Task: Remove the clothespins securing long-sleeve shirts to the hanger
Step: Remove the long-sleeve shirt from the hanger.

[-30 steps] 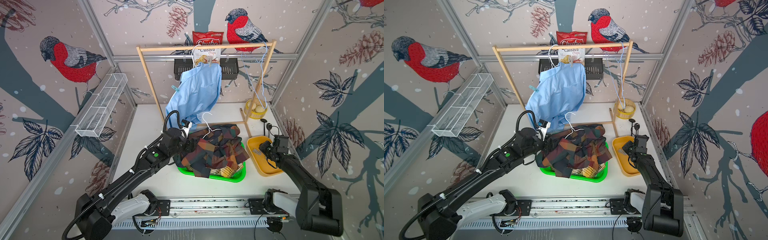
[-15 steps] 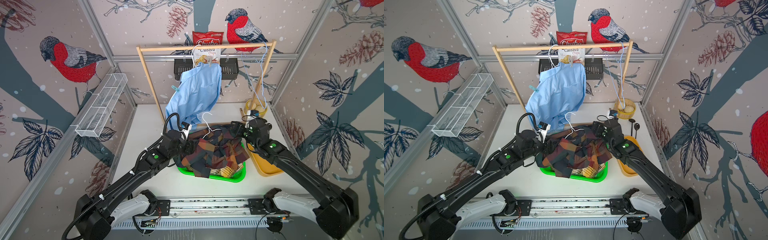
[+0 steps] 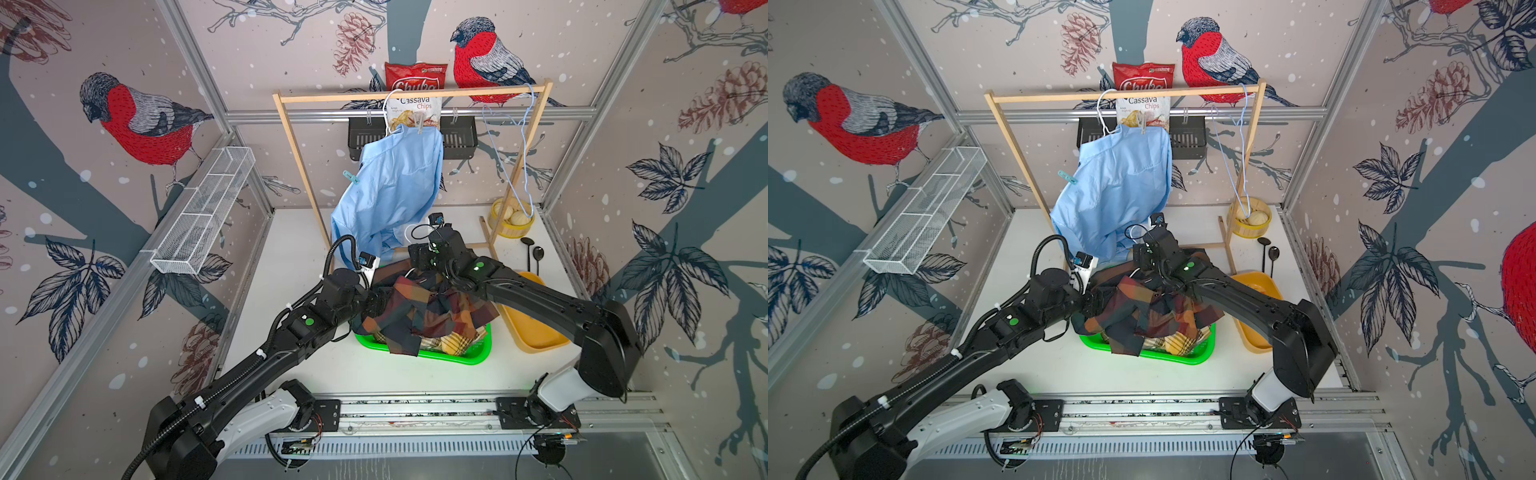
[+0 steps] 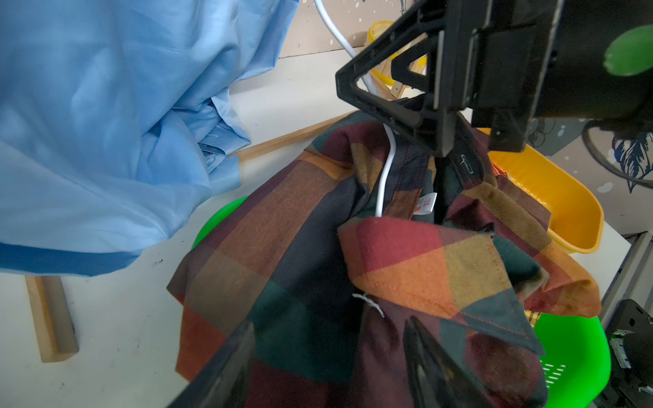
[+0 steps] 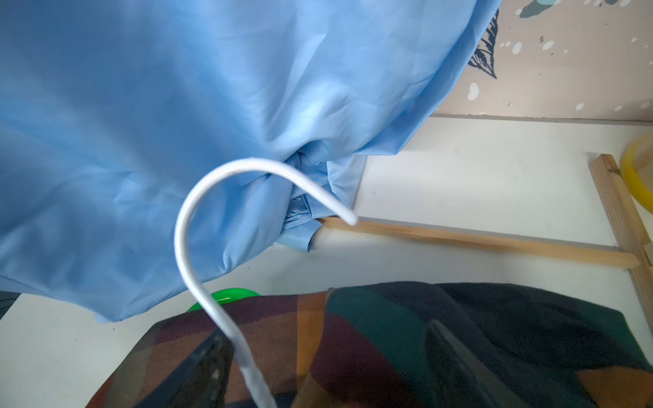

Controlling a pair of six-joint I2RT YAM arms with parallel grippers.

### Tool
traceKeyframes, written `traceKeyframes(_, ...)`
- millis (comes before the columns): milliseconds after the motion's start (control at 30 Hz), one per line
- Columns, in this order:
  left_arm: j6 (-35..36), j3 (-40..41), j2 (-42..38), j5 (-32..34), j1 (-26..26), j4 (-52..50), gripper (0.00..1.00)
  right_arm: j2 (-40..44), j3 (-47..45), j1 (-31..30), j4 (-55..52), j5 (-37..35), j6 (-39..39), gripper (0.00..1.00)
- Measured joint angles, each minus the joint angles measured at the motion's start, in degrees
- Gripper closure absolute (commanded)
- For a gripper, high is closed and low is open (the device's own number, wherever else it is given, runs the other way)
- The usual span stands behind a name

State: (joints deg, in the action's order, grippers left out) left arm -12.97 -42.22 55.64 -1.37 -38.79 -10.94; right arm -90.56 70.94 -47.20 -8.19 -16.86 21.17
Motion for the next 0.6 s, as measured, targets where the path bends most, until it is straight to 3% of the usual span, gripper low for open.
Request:
traceKeyframes(233,1.0,0.0,0.0,0.0,0.0,0.0,0.34,-3.2,2.1,-0.5,-0.1,0.7,-0.2,0.34)
traceKeyframes(500,1.1,0.3,0.0,0.0,0.0,0.0,0.34,-3.6,3.1,-1.0,-1.4,1.1,-0.2,0.70)
traceKeyframes(600,1.6,0.4,0.0,-0.4,0.0,0.0,0.32,-2.6,3.0,-1.2,-2.1,1.1,-0.2,0.78)
